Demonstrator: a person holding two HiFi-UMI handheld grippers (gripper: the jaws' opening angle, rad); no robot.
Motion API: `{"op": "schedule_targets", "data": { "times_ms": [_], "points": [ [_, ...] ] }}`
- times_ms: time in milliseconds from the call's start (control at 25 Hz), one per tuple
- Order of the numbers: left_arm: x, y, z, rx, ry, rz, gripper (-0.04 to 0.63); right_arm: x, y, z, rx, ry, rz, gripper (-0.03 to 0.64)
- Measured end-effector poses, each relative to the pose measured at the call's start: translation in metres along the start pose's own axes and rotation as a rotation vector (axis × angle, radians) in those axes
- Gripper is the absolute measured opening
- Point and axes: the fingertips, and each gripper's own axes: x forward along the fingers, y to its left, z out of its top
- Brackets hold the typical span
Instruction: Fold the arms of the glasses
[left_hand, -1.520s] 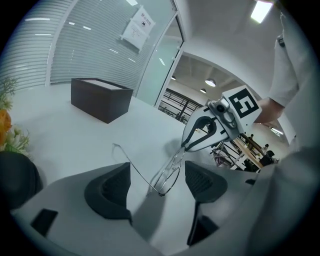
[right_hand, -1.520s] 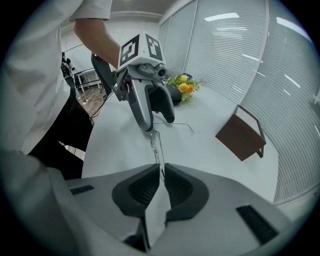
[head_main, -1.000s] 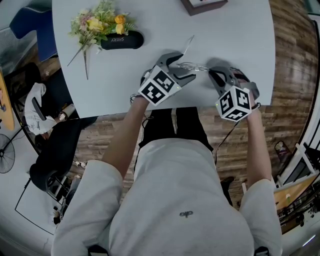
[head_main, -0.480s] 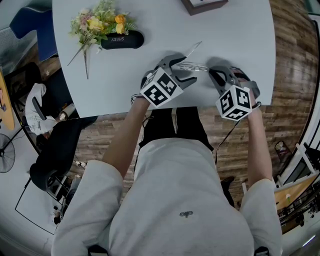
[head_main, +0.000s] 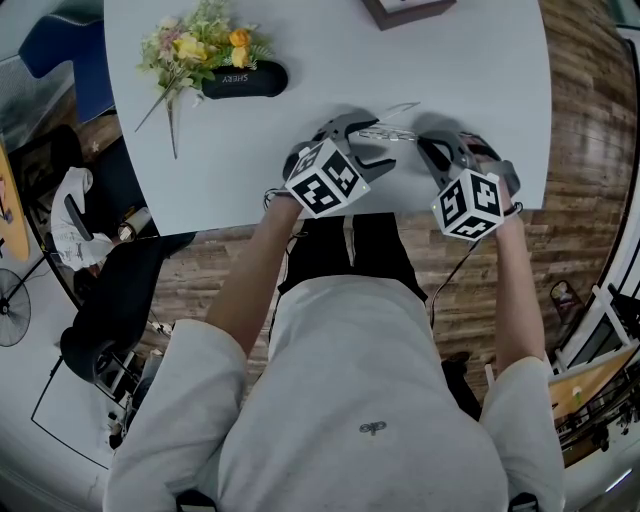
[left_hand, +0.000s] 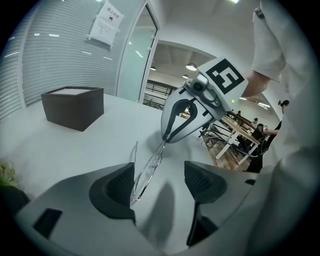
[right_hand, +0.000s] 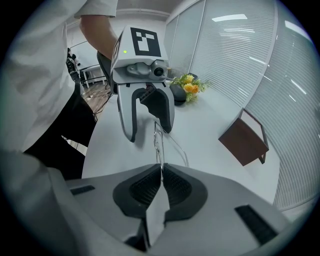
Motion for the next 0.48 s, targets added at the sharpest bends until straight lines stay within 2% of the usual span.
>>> {"op": "schedule_targets", "data": {
  "times_ms": [160,480],
  "points": [
    [-0.0009,-0.0013,-0.0005,0.014,0.007,-0.009,0.314,-0.0007,-0.0012,-0.0001,0.003,0.000,-0.002,0.020],
    [-0.0045,0.0024,0.0001,0.041,0.006,0.007,0.179,-0.0020,-0.0024,-0.0020,0.003,0.005,0.002,0.023]
  ]
}}
